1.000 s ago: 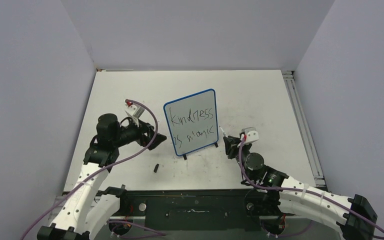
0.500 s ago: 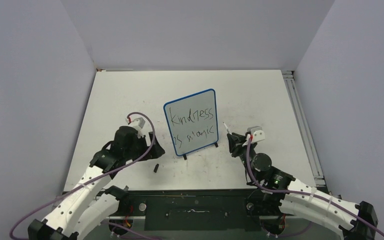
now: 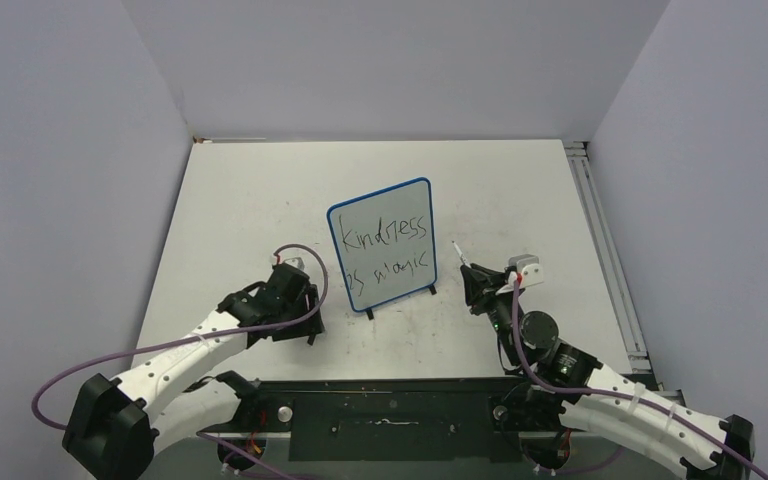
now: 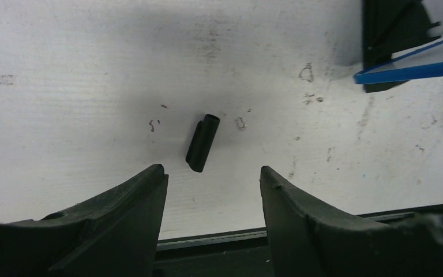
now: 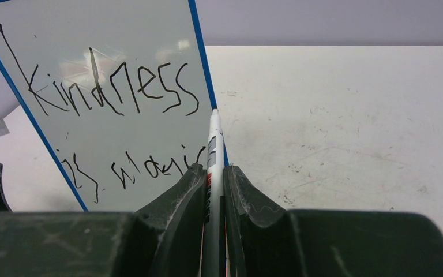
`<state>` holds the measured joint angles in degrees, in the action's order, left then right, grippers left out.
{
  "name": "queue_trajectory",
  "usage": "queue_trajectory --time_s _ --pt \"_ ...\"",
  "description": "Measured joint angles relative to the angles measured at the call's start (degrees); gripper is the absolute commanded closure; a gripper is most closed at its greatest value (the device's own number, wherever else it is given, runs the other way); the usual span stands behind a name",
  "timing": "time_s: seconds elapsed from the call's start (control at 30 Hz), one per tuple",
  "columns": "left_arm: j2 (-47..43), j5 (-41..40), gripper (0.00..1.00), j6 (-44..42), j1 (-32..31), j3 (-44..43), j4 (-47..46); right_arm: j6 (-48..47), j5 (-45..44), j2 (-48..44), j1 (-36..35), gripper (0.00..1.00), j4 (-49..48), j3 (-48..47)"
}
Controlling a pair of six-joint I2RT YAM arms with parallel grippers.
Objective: Write a sentence on the whiteboard
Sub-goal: Close the whiteboard marker at the center of the board.
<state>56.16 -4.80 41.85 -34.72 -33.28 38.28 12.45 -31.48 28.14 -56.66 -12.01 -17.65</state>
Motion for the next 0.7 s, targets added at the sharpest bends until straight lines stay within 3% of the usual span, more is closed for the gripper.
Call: queue_trajectory --time_s 0.7 --pt "3.65 -5.49 0.6 2.89 -1.42 5.7 -5.31 1.49 -0.02 -0.94 0.0 0.91 0.66 0.26"
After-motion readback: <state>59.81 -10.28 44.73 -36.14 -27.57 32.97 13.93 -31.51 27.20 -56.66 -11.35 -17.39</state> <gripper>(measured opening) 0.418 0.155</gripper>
